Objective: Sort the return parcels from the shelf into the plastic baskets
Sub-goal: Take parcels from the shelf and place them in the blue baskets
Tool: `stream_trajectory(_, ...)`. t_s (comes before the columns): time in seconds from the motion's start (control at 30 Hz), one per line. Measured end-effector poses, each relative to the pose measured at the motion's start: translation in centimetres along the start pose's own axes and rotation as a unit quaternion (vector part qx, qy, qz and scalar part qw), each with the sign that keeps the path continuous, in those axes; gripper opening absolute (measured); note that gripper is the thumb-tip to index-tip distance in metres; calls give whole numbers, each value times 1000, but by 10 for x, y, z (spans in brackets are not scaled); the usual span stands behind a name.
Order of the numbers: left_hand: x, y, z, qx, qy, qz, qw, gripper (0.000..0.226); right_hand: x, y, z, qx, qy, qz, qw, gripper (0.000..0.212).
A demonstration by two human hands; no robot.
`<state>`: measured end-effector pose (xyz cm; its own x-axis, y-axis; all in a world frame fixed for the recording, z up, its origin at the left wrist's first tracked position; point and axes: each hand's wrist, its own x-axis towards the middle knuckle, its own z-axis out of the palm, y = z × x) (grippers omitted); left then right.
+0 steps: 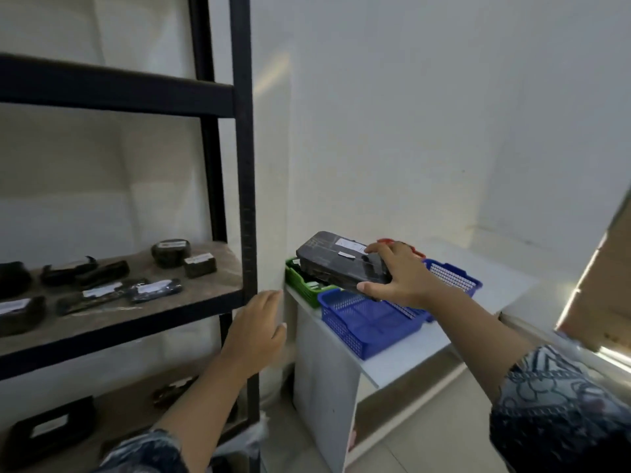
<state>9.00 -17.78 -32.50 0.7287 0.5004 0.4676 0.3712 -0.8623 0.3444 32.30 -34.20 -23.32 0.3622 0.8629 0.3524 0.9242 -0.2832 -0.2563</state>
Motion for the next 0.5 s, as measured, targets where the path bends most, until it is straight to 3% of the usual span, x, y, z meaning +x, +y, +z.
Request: stream_trajectory(0.5, 101, -12, 164, -54, -112, -62, 990, 58, 75, 155, 102, -8, -98, 40, 994, 90)
